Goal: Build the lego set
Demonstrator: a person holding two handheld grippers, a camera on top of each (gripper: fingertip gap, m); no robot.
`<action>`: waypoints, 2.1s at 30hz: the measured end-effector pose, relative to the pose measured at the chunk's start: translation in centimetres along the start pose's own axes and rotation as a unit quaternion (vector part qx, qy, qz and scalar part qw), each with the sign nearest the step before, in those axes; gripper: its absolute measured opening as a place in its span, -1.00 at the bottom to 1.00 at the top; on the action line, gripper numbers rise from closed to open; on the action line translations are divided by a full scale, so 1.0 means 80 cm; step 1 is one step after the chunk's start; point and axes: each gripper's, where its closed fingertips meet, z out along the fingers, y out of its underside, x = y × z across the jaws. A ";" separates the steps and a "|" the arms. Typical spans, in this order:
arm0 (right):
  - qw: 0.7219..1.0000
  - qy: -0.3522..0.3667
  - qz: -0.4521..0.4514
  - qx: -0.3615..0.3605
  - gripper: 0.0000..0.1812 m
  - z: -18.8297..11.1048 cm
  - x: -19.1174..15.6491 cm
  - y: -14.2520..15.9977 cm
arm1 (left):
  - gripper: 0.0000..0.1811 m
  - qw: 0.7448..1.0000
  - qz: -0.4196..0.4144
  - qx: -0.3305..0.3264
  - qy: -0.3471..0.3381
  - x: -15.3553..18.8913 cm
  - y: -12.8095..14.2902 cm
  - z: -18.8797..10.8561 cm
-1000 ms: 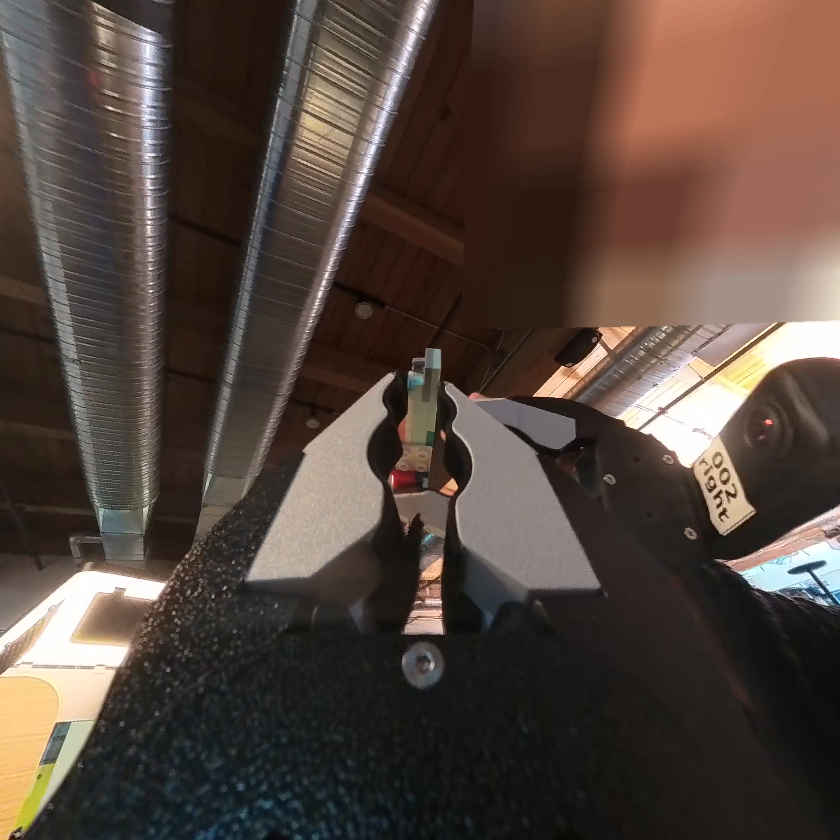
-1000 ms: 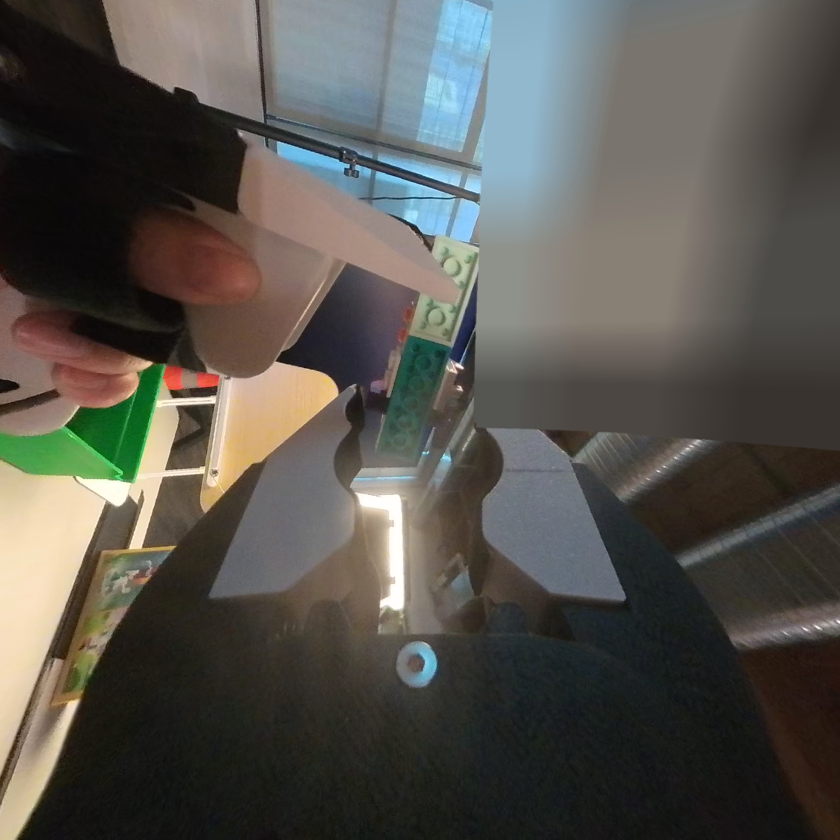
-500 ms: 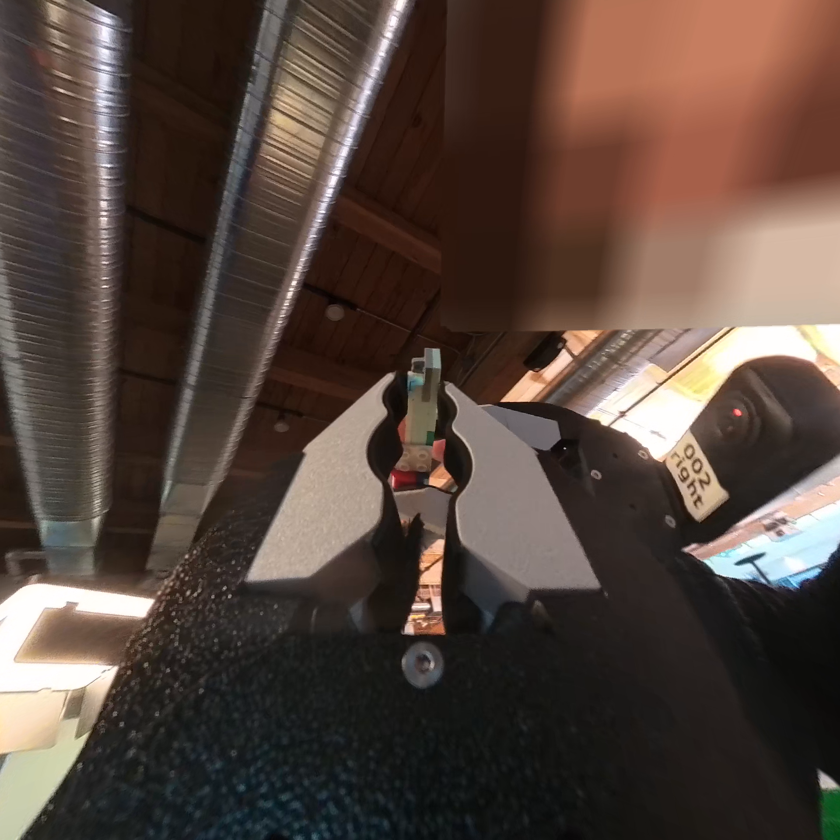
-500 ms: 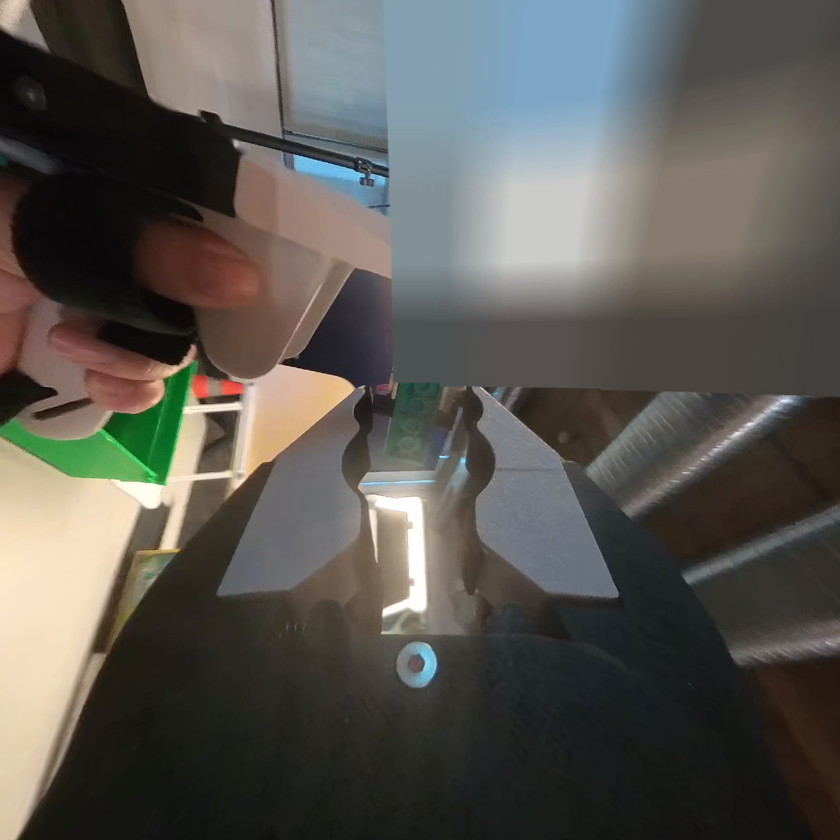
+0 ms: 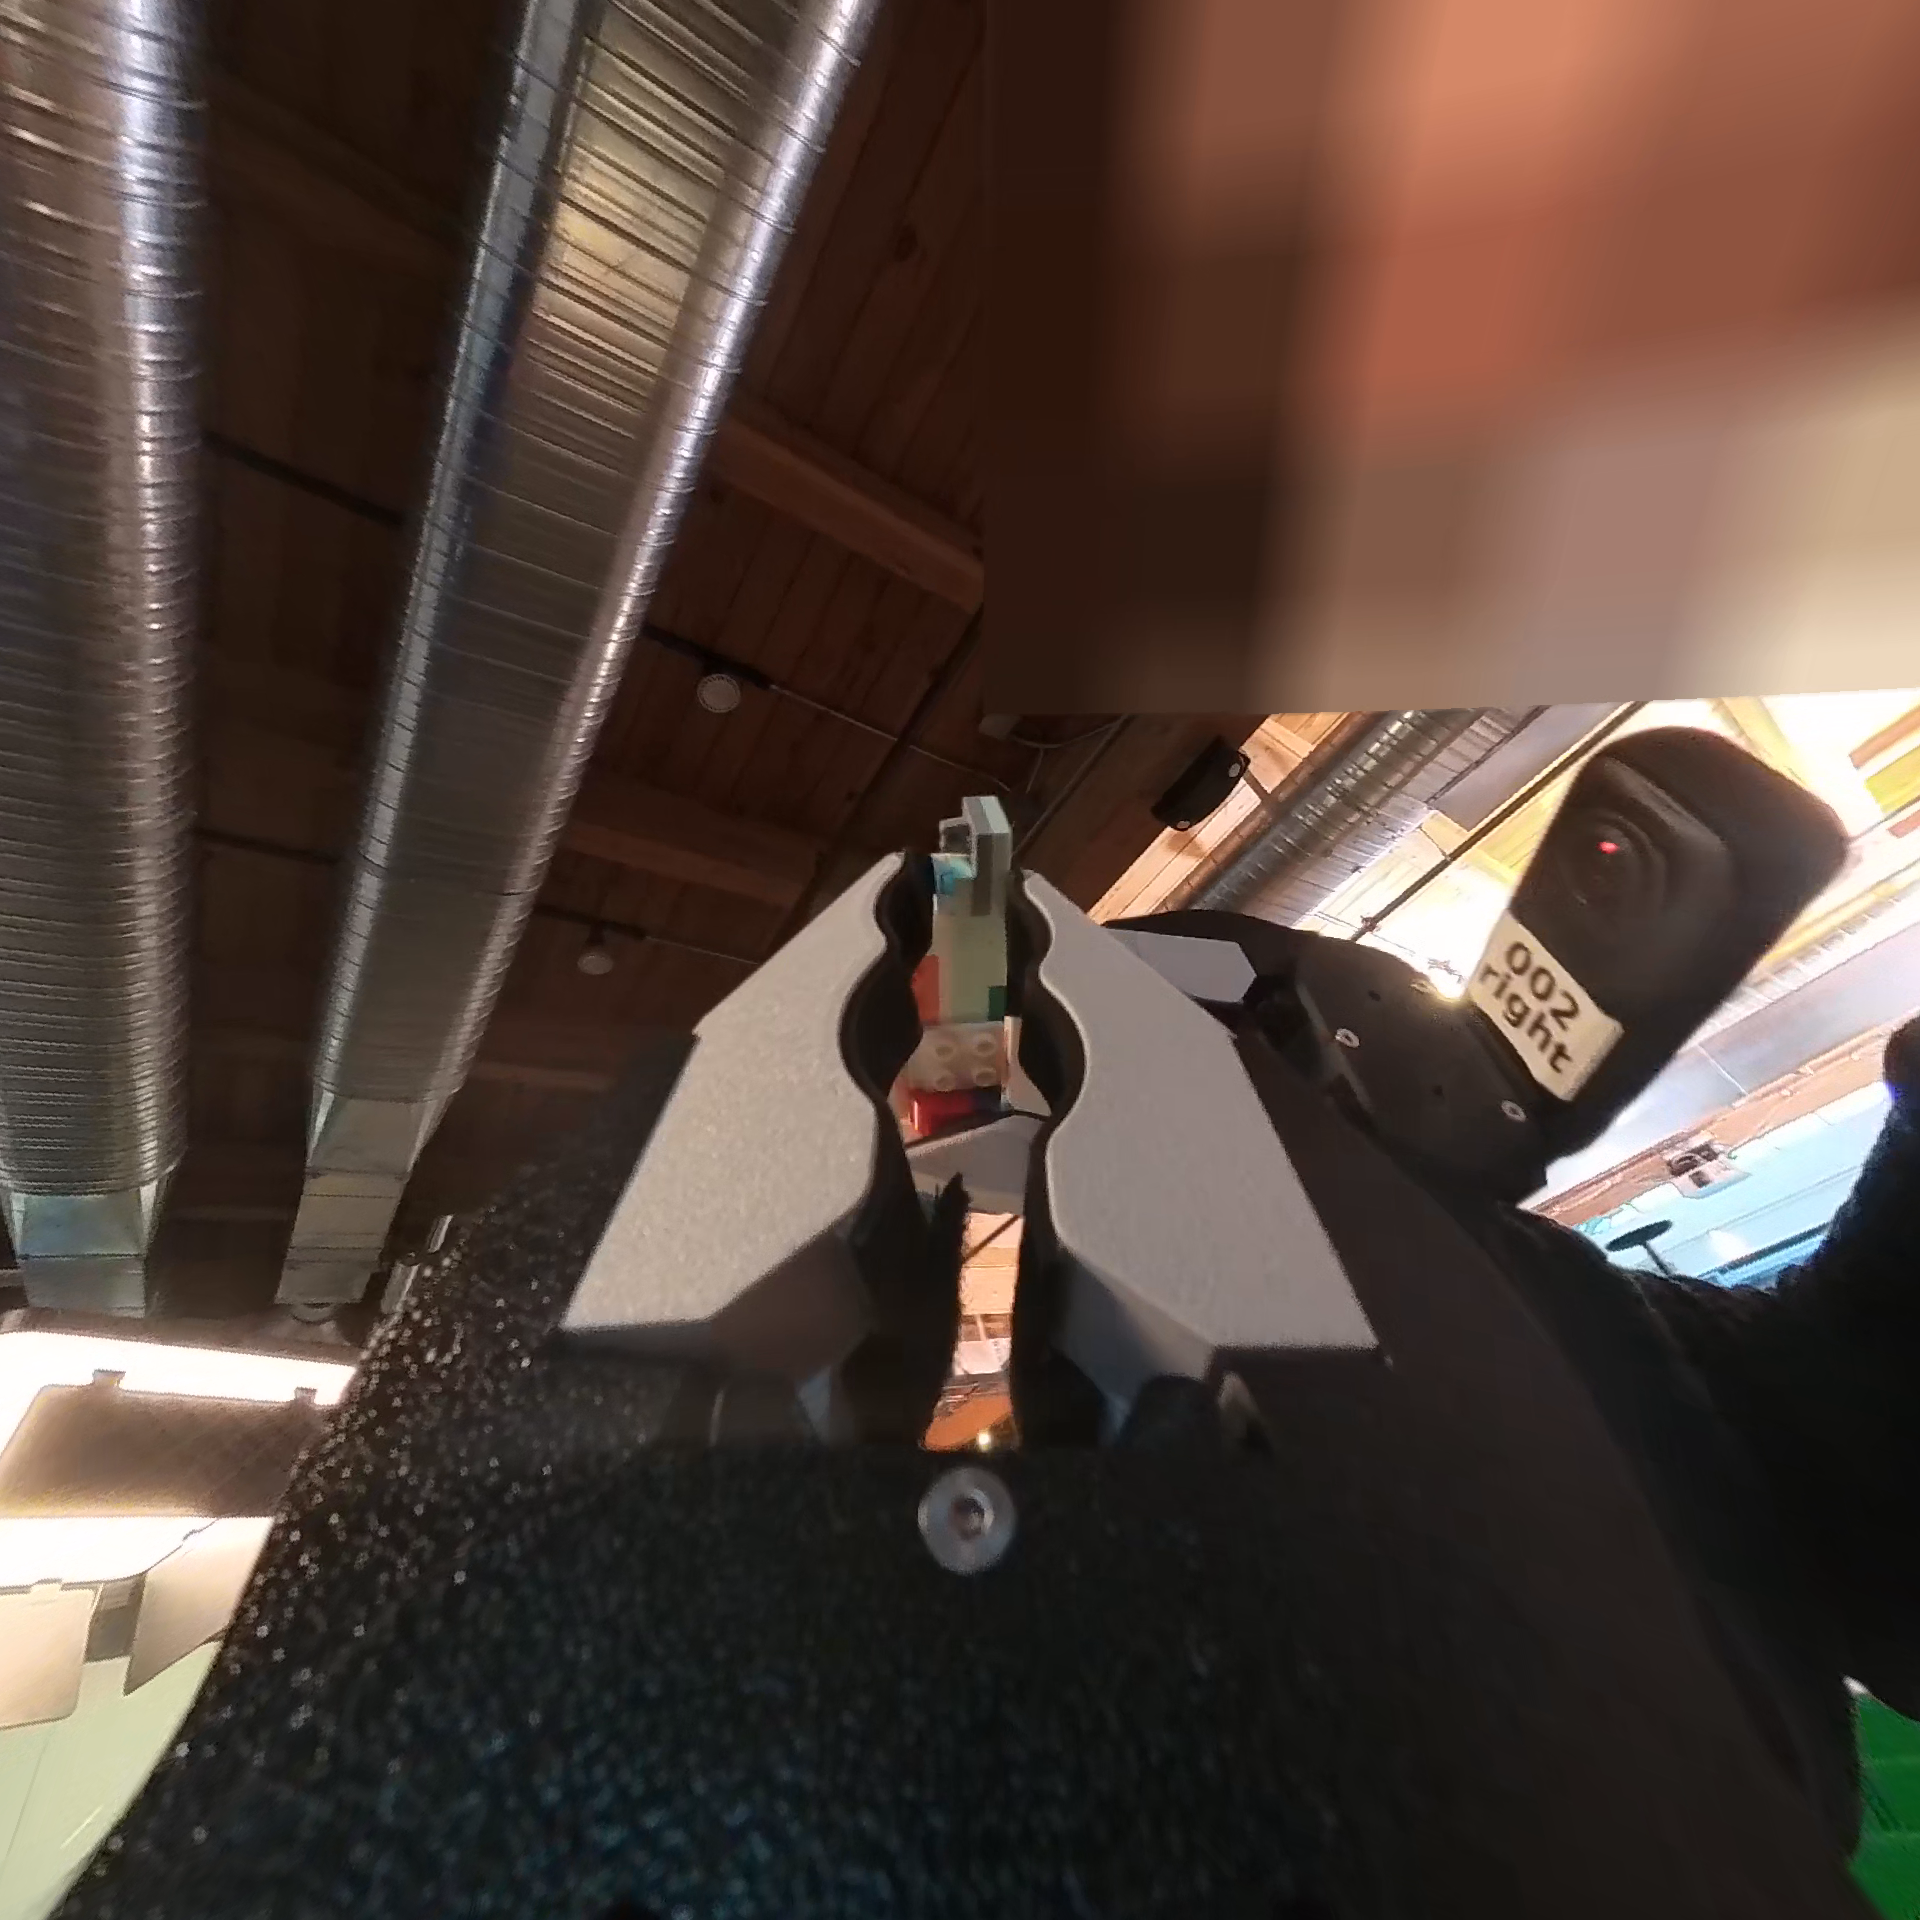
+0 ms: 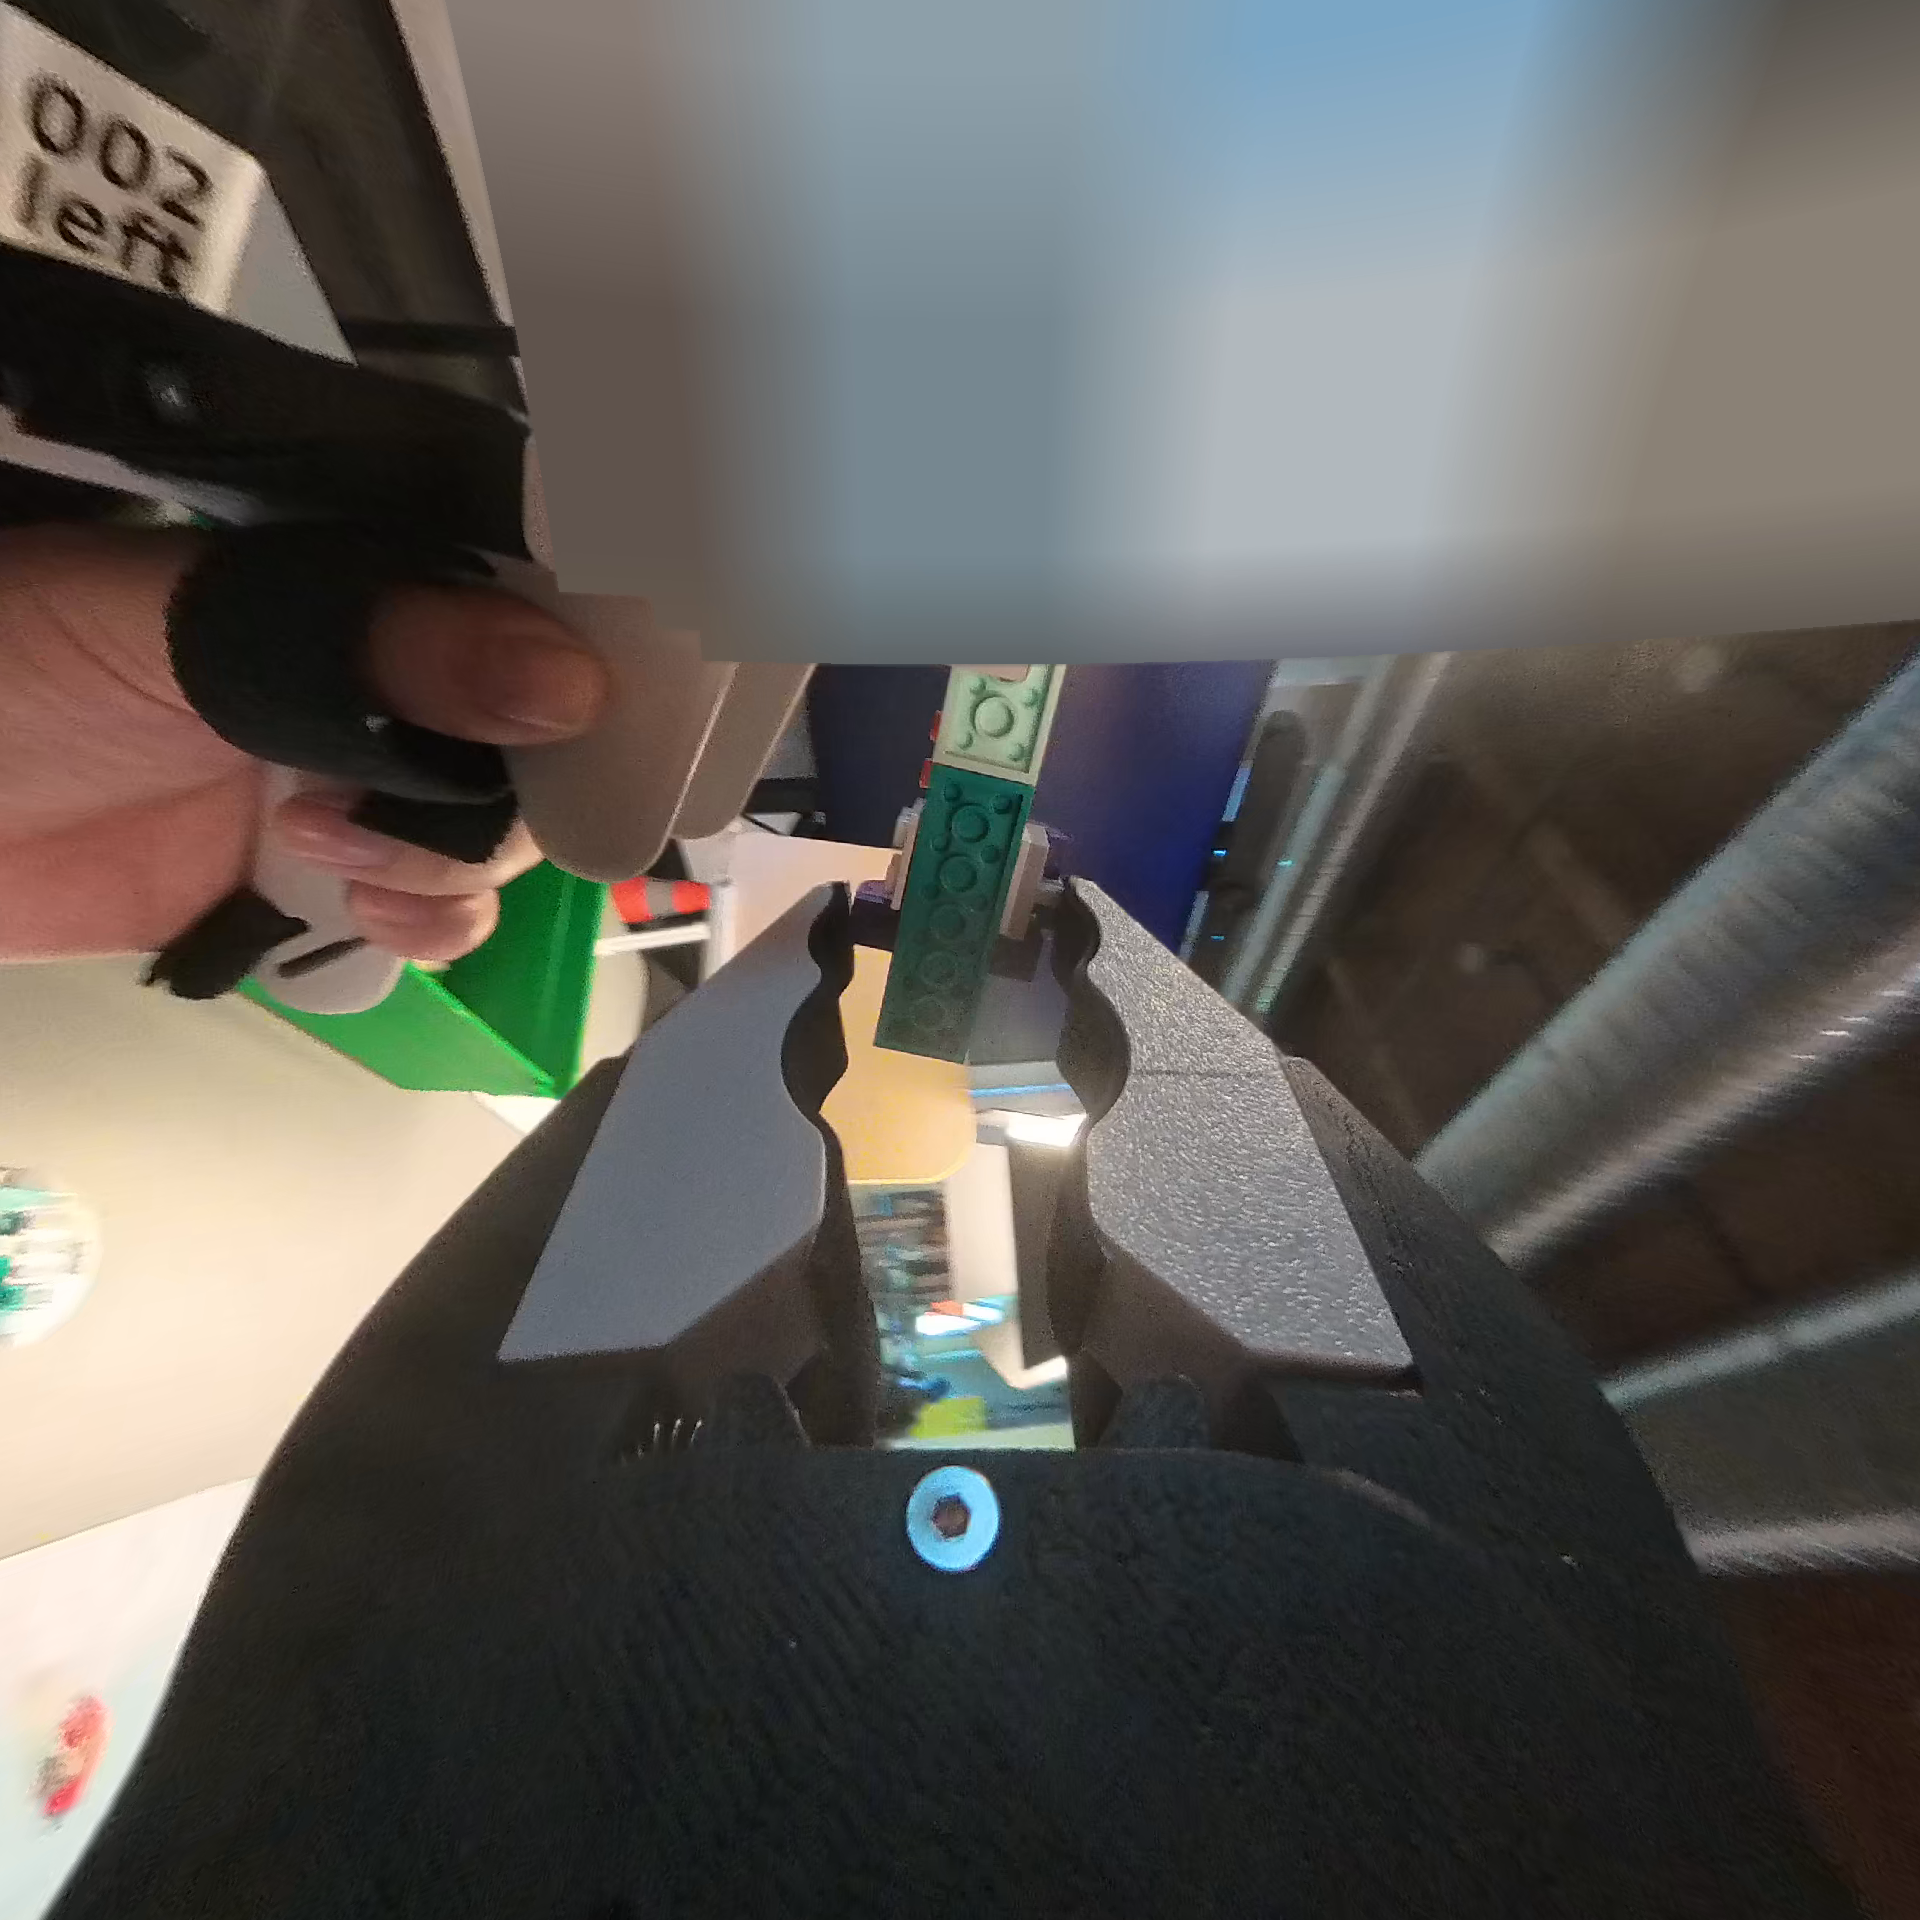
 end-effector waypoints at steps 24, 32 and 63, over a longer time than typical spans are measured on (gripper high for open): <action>0.924 0.122 -0.357 -0.061 -0.58 -0.069 0.017 0.058 | -0.46 0.949 -0.050 -0.313 0.007 0.017 0.097 0.002; 0.890 0.125 -0.438 -0.032 -0.57 -0.085 0.004 0.063 | -0.40 0.842 -0.432 -0.321 -0.015 0.025 0.131 -0.011; 0.932 0.014 -0.361 -0.030 -0.61 -0.100 -0.046 0.081 | -0.79 0.818 -0.413 -0.401 0.016 0.057 0.154 -0.038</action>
